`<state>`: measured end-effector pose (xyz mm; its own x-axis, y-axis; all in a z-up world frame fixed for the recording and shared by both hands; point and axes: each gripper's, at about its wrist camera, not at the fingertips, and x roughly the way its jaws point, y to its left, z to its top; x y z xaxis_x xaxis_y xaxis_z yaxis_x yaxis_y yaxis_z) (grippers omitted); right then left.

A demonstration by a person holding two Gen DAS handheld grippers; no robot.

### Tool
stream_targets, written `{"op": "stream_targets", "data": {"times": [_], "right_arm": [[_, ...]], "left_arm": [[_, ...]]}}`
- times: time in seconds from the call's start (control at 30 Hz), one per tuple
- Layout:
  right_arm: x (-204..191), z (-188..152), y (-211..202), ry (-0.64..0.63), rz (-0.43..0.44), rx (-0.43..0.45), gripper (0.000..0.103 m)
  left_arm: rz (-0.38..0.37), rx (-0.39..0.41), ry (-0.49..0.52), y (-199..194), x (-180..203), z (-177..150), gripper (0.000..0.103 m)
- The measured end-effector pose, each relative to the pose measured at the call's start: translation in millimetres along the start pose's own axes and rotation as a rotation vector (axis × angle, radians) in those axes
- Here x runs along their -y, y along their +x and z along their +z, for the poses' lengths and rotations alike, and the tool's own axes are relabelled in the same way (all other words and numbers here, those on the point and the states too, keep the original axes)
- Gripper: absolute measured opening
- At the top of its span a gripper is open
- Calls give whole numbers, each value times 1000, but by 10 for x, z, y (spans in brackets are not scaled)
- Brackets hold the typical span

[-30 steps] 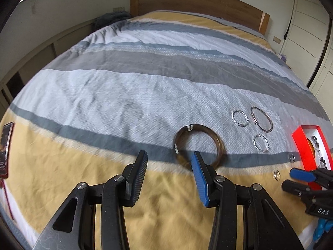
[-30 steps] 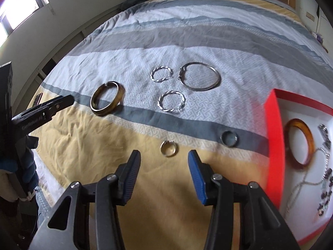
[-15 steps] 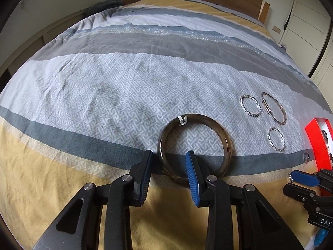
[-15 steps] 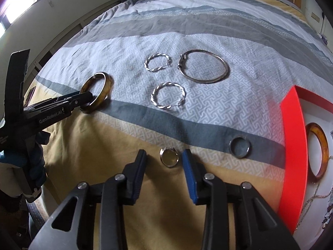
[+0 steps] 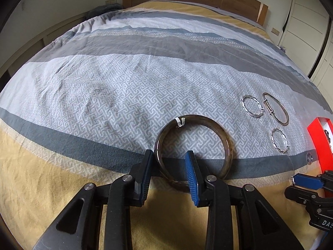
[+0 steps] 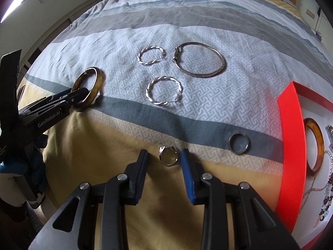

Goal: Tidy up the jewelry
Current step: 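Grasp the dark bangle with the left tool while the right tool grasps a silver ring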

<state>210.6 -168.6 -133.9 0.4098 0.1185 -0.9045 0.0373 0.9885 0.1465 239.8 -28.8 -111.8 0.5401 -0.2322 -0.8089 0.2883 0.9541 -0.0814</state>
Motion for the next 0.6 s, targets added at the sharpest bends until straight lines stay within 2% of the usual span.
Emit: {"op": "stream_targets", "data": {"times": [0.33,0.4,0.6], "right_arm": [[-88,17,37,0,-38,-16,21],[-111,18,41,-5,-36,-19,17],[-140,17,45,-11,-41,-17,16]], "left_arm": [[-7,20,7,26,18,6,28],[-11,22,8,27,20,8,25],[-20,27,20,28,49,1,12]]}}
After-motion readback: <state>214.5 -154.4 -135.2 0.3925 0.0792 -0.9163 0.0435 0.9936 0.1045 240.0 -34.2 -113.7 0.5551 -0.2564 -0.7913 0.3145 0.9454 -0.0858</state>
